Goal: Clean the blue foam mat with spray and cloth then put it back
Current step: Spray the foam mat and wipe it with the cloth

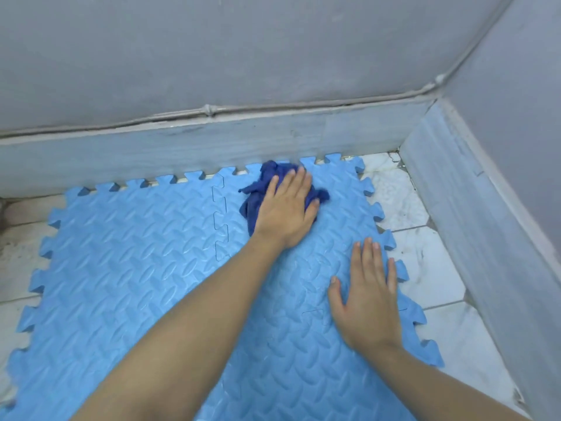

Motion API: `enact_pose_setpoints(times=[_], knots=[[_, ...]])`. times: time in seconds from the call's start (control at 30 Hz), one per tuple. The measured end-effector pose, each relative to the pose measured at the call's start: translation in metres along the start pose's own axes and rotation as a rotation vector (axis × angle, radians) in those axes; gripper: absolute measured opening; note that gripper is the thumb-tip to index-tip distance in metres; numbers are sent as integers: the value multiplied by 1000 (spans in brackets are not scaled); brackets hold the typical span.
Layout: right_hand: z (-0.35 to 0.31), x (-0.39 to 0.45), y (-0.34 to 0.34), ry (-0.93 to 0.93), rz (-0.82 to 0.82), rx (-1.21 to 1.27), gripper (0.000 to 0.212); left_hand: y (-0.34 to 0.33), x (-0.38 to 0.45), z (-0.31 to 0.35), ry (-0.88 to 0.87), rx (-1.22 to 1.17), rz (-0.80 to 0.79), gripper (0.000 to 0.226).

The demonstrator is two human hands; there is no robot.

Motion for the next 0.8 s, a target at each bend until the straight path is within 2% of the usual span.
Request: enact_pose_setpoints(times=[0.13,0.2,0.3,0.37,0.47,0.57,0.67,0.8], knots=[[0,1,3,22,-1,-6,72,3,-131,-25,-353,71,-79,64],[1,1,3,29,-8,-9,72,1,-186,-38,-424,150,-85,64],[1,2,1,27,-13,-11,71,-3,-166,-41,-498,171,-84,65],[1,4,1,21,-11,-12,71,-2,-108,-24,-464,129,-56,62],[0,6,2,13,-11,-19,72,0,-8,10,-279,78,-28,66],[-1,6,3,10,2,-4,72,2,42,37,-184,103,-32,67],[-1,7,4,9,8,16,71,0,33,35,-200,64,-48,58],[-1,7,3,24,1,15,68,-3,-44,8,-251,38,-37,66]])
Point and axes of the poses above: each hand's wrist, its own x-axis towards the middle knuckle, its own y-axis out of the back of the hand, z = x × y, the point moved 3 cm from there along x, towards the middle knuckle, and after that the axes turned 6 degrees about x, right-handed, at the moved point
